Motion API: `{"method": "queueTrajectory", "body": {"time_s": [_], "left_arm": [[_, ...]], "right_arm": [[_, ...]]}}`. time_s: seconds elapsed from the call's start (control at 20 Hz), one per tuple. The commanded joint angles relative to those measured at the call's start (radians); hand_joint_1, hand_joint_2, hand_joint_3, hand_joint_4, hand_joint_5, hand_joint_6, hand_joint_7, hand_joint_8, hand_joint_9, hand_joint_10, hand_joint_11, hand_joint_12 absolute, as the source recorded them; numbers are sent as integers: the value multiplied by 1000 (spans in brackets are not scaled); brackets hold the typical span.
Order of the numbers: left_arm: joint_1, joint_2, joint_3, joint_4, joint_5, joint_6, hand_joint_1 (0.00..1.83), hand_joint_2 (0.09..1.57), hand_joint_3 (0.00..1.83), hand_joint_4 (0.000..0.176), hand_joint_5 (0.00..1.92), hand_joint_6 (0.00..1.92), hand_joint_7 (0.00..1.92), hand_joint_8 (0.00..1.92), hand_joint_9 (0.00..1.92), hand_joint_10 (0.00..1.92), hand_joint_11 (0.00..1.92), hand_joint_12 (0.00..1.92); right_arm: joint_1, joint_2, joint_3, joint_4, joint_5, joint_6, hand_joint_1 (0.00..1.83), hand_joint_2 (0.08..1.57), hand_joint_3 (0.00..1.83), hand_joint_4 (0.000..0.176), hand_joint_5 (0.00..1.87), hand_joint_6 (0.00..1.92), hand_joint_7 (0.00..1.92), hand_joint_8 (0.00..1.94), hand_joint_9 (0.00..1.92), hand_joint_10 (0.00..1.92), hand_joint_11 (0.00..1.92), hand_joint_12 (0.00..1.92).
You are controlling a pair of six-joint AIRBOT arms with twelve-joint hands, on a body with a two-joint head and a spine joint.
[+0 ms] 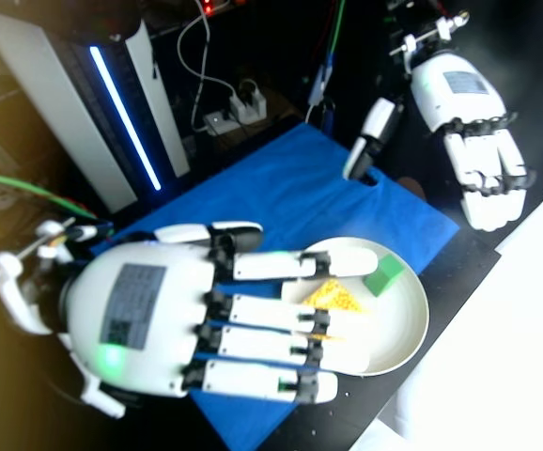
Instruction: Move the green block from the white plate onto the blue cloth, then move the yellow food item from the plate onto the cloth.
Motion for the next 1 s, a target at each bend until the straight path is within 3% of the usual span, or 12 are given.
{"method": "queueTrajectory", "body": {"time_s": [0.0,0.05,0.15,0.35,0.4,0.45,0.5,0.6,0.7,0.75,0.8,0.95], "left_arm": [[-20,-6,4,10,-56,-2,739,716,0,10,17,0,202,0,256,1,0,673],[-24,-16,9,25,-44,-2,714,721,1,17,27,2,204,0,258,1,6,680],[-26,-46,35,37,-17,-2,612,696,1,39,34,3,206,4,275,2,121,457],[-25,-92,85,38,25,-2,668,699,0,50,8,0,213,12,243,13,157,374],[-25,-105,100,38,35,-2,691,717,3,21,1,0,163,2,216,2,134,362],[-24,-118,116,38,49,-2,718,712,0,10,0,0,155,1,248,14,179,381],[-22,-128,126,38,60,-2,733,699,0,8,0,0,179,3,292,9,174,480],[-18,-144,144,39,83,-2,707,667,1,42,0,0,210,6,345,2,19,1044],[-14,-161,165,39,106,-1,725,670,0,50,11,1,201,1,344,3,0,1355],[-11,-168,174,39,113,-1,699,661,0,32,45,4,234,4,377,7,11,1406],[-9,-174,178,39,117,-1,687,665,0,28,62,4,250,4,384,5,4,1398],[-4,-193,193,42,132,0,604,631,0,43,183,14,358,11,392,3,0,1078]], "right_arm": [[16,-1,7,35,112,2,589,870,3,167,12,1,204,3,279,33,0,1280],[16,-5,9,33,112,2,596,881,4,168,16,1,205,2,303,36,0,1346],[16,-7,9,31,112,2,643,870,0,175,33,3,220,4,341,40,0,1445],[16,-8,15,15,109,2,645,860,0,152,30,0,193,1,287,6,0,1319],[16,-8,17,12,109,2,630,856,0,146,33,1,196,3,295,9,0,1308],[16,-9,17,11,109,2,637,863,0,139,39,2,210,5,333,20,0,1338],[16,-10,17,10,109,2,624,876,5,137,35,0,208,3,331,17,0,1340],[16,-12,19,1,109,2,611,872,0,140,41,1,239,6,362,21,0,1378],[16,-16,21,-6,109,2,607,862,0,136,53,2,257,3,376,15,3,1437],[16,-17,21,-7,109,2,623,880,4,123,66,3,275,5,364,8,0,1406],[16,-18,21,-8,109,2,621,886,3,115,64,1,260,3,365,7,0,1427],[16,-21,21,-8,109,2,475,879,0,107,21,0,265,1,273,7,0,1249]]}}
